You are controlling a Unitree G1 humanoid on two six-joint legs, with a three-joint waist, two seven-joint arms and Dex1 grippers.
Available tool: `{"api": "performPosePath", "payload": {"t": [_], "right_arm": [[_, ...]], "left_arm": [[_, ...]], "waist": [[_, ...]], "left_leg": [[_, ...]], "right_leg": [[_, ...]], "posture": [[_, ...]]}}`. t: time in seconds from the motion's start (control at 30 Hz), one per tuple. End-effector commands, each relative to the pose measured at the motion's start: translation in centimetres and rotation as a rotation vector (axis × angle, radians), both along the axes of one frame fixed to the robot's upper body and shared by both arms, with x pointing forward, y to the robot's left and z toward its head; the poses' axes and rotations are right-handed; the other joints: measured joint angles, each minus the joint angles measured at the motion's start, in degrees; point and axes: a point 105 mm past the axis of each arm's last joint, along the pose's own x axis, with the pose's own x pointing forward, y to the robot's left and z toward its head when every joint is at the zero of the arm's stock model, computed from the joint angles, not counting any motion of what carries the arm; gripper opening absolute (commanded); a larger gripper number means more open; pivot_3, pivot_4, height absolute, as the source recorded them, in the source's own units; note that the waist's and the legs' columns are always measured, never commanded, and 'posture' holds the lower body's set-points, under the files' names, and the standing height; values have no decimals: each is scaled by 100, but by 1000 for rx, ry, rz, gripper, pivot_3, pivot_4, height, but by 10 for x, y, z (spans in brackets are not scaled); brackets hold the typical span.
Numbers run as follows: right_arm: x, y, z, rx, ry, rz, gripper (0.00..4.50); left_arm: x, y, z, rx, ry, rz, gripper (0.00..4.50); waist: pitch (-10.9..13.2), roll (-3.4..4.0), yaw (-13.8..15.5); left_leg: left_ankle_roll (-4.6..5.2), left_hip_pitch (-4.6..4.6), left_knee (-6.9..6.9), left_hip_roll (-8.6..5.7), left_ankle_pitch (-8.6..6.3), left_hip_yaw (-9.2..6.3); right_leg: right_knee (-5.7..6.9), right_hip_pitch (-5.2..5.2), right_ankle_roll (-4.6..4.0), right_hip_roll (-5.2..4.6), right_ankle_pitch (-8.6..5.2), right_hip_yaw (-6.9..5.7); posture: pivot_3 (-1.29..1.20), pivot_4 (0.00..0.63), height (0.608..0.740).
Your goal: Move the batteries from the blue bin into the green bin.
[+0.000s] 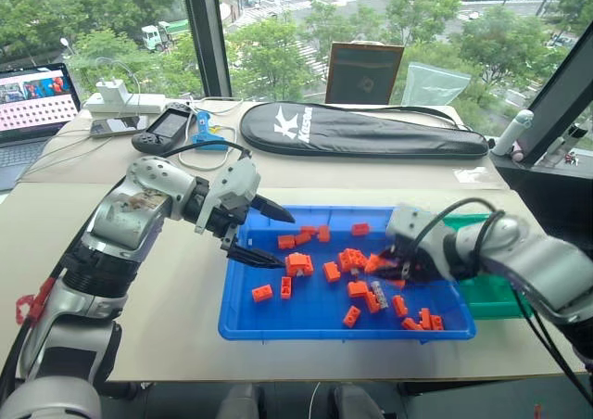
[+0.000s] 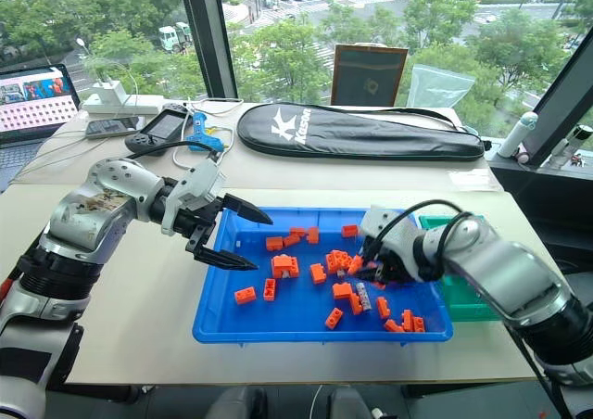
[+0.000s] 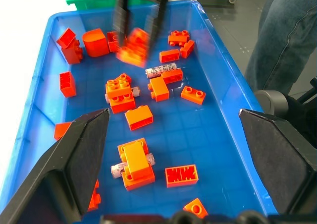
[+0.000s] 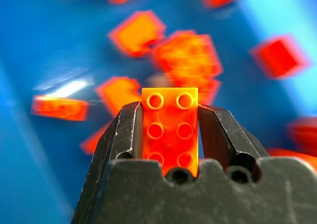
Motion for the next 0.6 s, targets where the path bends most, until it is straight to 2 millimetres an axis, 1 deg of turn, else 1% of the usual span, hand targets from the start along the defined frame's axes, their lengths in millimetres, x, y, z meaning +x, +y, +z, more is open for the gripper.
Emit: {"api": "performPosePath", "payload": {"t": [0.03, 0.1, 0.13, 0.17, 0.2, 0.27, 0.3, 0.37, 0.43, 0.5, 0.53, 0.6], "right_arm": [[22, -9, 12, -27, -121, -37, 1423], [37, -15, 18, -52, -207, -84, 2430], [42, -16, 23, -49, -237, -99, 2581], [44, -13, 31, -13, -251, -109, 2974], [44, -10, 38, 21, -251, -111, 3318], [41, -8, 44, 51, -243, -105, 3937], [34, -5, 44, 52, -219, -74, 4406], [20, 0, 44, 61, -165, -19, 4465], [-3, 9, 37, 79, -53, 54, 4465], [-33, 20, 23, 78, 79, 154, 4465], [-43, 24, 17, 83, 129, 184, 4465], [-54, 31, 4, 106, 187, 207, 4465]], "left_arm": [[-2, -2, 9, -25, -56, -13, 4500], [-1, -2, 9, -28, -58, -11, 4500], [0, -2, 8, -28, -67, -5, 4500], [2, -2, 7, -29, -72, 0, 4500], [3, -2, 7, -31, -77, 3, 4500], [4, -3, 7, -34, -80, 5, 4500], [4, -3, 6, -39, -80, 7, 4500], [4, -3, 6, -46, -80, 10, 4500], [3, -3, 4, -52, -76, 10, 4500], [2, -5, 3, -57, -70, 4, 4500], [2, -5, 3, -59, -67, 2, 4500], [1, -6, 2, -59, -62, -6, 4500]], "waist": [[0, 0, 1], [0, 0, -4], [0, 0, -10], [1, 0, -13], [1, 1, -13], [1, 2, -8], [2, 2, -4], [2, 3, 25], [2, 3, 41], [2, 3, 59], [2, 3, 61], [2, 3, 59]], "left_leg": [[0, 0, 0, 0, 0, -1], [0, -1, -1, 1, 0, -2], [0, -1, -1, 1, 0, -1], [0, -1, -1, 0, 0, 0], [0, -1, -1, 0, 0, 1], [0, -1, -1, 0, 0, 0], [0, -1, -1, -1, 0, -1], [0, -1, -1, -1, 0, -3], [0, -1, -1, 0, 0, -5], [0, -1, -1, 0, 0, -5], [0, -1, -1, 0, 0, -7], [0, 1, 0, 1, 0, -7]], "right_leg": [[-1, 0, 0, 1, 0, 0], [0, 0, 0, 2, 0, 0], [0, -1, 0, 2, 0, 0], [3, -3, 0, 2, 0, 1], [7, -5, 0, 2, 0, 2], [17, -7, 0, 2, 0, 2], [26, -8, 0, 1, 0, 2], [29, -9, -1, 1, -1, 0], [29, -7, 0, 0, -1, -3], [29, -6, 0, -1, -2, -3], [28, -5, 0, -1, -2, -4], [30, -4, -1, -1, -2, -4]], "posture": [[0, 150, 734], [0, 150, 734], [0, 150, 734], [0, 150, 734], [0, 150, 734], [0, 150, 734], [0, 150, 734], [0, 150, 734], [0, 150, 734], [0, 150, 734], [0, 150, 734], [0, 150, 734]]}}
